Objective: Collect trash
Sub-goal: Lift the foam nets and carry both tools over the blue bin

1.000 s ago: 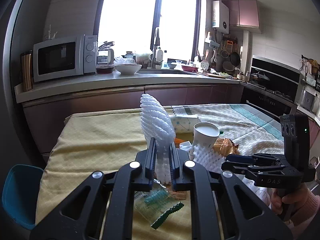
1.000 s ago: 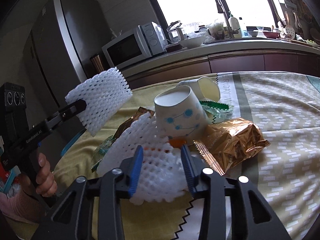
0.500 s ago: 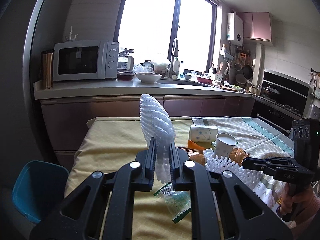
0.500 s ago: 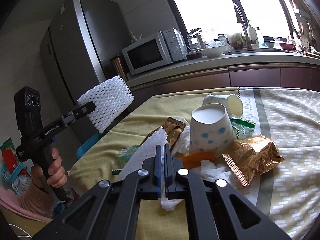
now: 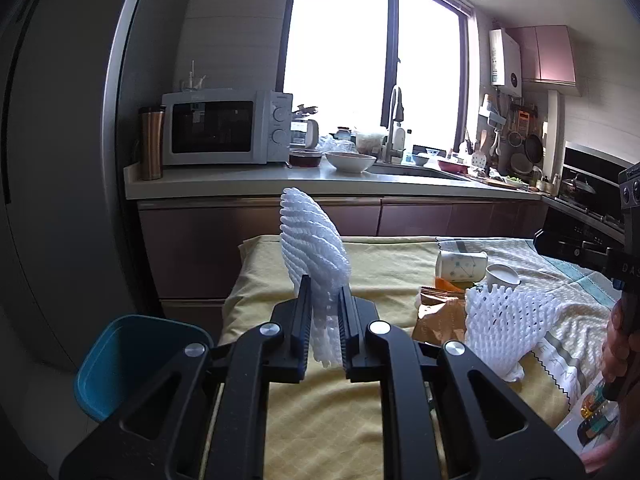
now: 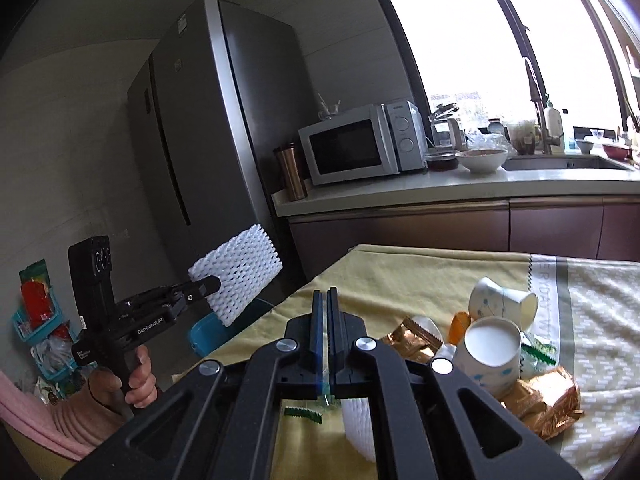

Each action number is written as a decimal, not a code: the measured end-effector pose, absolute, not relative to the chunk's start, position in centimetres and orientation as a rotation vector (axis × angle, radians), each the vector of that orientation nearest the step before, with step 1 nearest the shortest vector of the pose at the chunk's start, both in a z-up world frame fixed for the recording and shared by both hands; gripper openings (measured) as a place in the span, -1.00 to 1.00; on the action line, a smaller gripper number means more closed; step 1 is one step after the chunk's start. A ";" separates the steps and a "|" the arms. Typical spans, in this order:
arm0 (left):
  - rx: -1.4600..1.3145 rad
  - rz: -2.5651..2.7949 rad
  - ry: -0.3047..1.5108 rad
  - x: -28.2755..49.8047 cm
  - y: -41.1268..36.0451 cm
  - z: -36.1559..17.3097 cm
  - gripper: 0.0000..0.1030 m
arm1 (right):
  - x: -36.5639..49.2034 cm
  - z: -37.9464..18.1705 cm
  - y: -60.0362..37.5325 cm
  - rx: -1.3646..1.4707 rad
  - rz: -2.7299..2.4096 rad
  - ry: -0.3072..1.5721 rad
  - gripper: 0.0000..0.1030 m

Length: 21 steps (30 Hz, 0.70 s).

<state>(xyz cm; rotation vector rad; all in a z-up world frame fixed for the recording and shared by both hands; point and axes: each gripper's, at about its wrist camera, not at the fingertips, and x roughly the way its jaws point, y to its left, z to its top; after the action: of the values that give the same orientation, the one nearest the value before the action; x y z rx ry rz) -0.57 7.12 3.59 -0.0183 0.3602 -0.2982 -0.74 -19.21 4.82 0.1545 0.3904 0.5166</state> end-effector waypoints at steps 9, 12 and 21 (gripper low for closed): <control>-0.033 -0.266 0.400 -1.2 9.2 2.1 -0.75 | 0.1 1.2 -21.7 0.187 0.337 0.545 0.41; -0.023 -0.272 0.417 -1.1 9.1 1.3 -0.75 | -0.1 -1.2 -23.0 0.261 0.333 0.617 0.36; -0.005 -0.209 0.438 -0.7 10.3 0.4 -0.75 | 0.4 -1.6 -21.3 0.267 0.411 0.614 -0.83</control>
<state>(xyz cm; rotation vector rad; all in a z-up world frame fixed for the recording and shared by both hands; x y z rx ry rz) -0.70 10.27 0.41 -0.0050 0.4378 -0.2095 0.37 -21.29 -1.64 0.2671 0.6140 0.4108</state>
